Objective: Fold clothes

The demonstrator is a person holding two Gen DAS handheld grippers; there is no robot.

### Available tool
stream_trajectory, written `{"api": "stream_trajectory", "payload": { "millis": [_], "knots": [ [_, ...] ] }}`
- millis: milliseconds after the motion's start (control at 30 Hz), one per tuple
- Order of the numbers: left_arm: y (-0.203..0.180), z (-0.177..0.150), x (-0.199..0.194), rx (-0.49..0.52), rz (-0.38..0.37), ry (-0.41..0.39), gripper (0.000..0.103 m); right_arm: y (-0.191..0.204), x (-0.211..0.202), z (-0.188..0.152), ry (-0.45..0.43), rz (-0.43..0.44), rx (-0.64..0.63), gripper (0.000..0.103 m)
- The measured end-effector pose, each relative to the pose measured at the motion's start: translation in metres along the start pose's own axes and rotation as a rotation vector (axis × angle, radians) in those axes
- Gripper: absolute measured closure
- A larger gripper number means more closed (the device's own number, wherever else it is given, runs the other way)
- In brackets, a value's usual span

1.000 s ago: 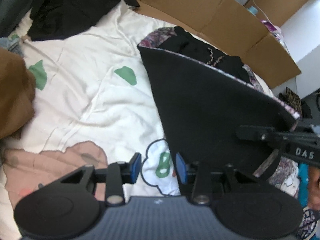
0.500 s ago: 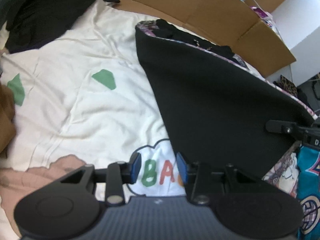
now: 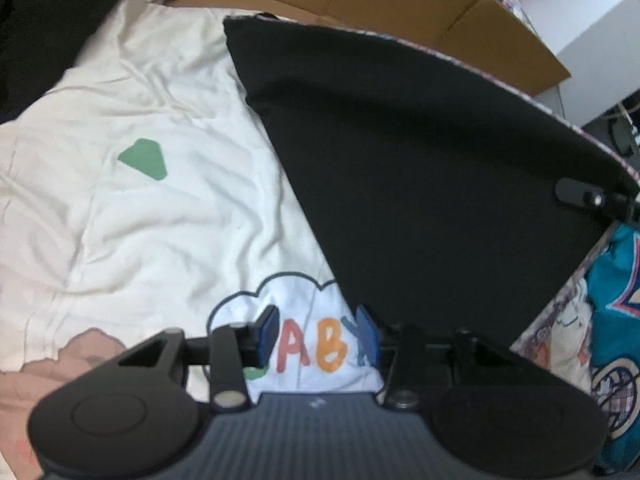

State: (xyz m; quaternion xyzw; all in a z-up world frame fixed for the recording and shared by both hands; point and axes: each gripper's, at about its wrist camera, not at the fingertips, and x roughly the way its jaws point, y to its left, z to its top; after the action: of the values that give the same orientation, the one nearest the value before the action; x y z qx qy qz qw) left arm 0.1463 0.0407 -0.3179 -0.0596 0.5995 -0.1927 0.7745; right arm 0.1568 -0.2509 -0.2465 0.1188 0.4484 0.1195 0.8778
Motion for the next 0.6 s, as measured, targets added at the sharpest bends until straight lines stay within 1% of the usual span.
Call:
{"api": "stream_trajectory", "payload": {
  "millis": [100, 167, 200, 433, 600],
  "knots": [
    [-0.005, 0.0, 0.008, 0.013, -0.004, 0.007, 0.057, -0.019, -0.005, -0.005, -0.047, -0.003, 0.031, 0.102],
    [-0.008, 0.0, 0.016, 0.012, -0.012, 0.018, 0.057, -0.035, -0.005, -0.008, -0.074, 0.003, 0.084, 0.102],
    [-0.01, 0.0, 0.021, 0.011, -0.013, 0.028, 0.057, -0.04, -0.005, -0.011, -0.079, -0.001, 0.088, 0.102],
    [-0.025, -0.001, 0.042, 0.054, -0.035, 0.068, 0.058, -0.077, -0.011, -0.036, -0.082, -0.035, 0.179, 0.102],
    [-0.038, -0.002, 0.052, 0.078, -0.063, 0.076, 0.058, -0.103, -0.019, -0.062, -0.081, -0.053, 0.239, 0.102]
  ]
}}
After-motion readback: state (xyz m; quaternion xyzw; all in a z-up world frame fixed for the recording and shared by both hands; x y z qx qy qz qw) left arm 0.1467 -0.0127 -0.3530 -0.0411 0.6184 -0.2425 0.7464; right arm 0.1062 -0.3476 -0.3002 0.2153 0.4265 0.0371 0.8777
